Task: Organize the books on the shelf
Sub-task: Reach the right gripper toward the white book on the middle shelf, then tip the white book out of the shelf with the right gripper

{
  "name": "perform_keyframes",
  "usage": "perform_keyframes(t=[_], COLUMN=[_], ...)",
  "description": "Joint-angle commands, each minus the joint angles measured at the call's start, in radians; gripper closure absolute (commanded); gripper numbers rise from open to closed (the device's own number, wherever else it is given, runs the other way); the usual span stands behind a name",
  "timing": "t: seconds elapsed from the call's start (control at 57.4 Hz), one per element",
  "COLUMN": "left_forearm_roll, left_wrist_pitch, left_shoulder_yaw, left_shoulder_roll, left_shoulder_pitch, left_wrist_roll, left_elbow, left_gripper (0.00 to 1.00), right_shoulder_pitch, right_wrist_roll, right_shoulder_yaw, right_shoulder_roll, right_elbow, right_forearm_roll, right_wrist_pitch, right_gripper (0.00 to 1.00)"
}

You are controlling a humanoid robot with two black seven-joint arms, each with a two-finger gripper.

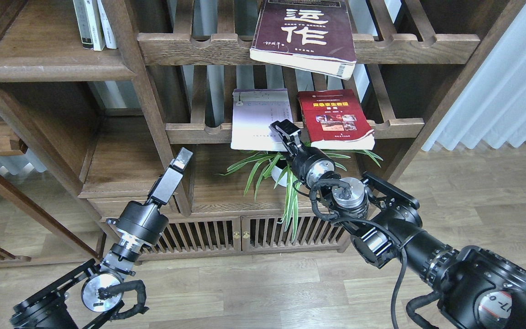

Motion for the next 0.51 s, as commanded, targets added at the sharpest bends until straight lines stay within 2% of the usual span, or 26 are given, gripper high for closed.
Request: perform_keyframes(t=[0.0,0.174,0.296,0.488], left_forearm_roll=[0.000,0.000,0.000,0.000], left_wrist_pitch=[0.000,0.000,0.000,0.000], left_shoulder_yaw=[-0.001,0.001,-0.001,-0.008], left_shoulder_roll=[0.000,0.000,0.000,0.000], left_shoulder_pitch=[0.000,0.000,0.002,-0.001], left_wrist_roll=[0.000,0.000,0.000,0.000], left_elbow=[0.000,0.002,0.003,0.009], left_gripper=[0.00,0.00,0.00,0.00], right_shoulder_pitch=[0.006,0.012,0.013,0.015], right_wrist_roll=[-0.012,-0.012,-0.003,0.000], right_shoulder_yaw=[0.001,0.008,0.014,0.038], right_shoulder_roll=[0.000,0.000,0.000,0.000], right_elbow=[-0.006,-0.023,-0.023,-0.020], right_forearm_roll=[0.003,0.015,0.018,0.018], right_wrist_pitch=[0.000,0.005,0.014,0.057], right_gripper=[0.52,0.67,0.86,0.93])
